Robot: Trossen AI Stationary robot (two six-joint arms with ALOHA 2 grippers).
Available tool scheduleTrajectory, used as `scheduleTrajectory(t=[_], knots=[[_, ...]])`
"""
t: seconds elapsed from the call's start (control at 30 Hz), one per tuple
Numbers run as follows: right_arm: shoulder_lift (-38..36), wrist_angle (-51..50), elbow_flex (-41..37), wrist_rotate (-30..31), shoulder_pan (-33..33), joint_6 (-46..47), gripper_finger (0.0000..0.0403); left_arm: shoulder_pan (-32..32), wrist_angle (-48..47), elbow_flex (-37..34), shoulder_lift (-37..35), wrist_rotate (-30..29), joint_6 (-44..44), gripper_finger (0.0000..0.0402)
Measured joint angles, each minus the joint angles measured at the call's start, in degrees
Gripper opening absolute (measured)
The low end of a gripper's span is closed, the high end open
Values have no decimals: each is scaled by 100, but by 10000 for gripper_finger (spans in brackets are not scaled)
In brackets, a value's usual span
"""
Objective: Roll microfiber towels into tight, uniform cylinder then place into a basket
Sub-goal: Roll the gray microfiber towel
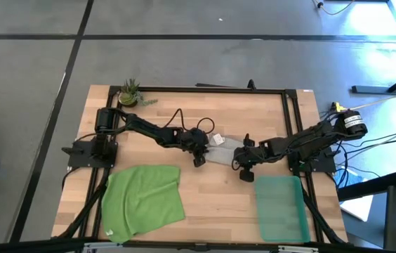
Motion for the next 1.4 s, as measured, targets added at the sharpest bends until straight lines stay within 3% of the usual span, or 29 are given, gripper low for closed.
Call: scheduleTrajectory(t=[0.43,0.67,1.03,1.4], knots=[[6,-1,-4,-46,0,17,17,0,-88,-13,-127,50,-242,80],[13,114,-8,-564,-166,119,17,10,-301,-6,-666,-344,484,78],[11,675,-46,-2452,-590,220,17,1,-578,-9,-1315,-475,516,78],[0,1048,-35,-4120,-1456,889,17,-272,-1271,2,-1635,-627,960,78]])
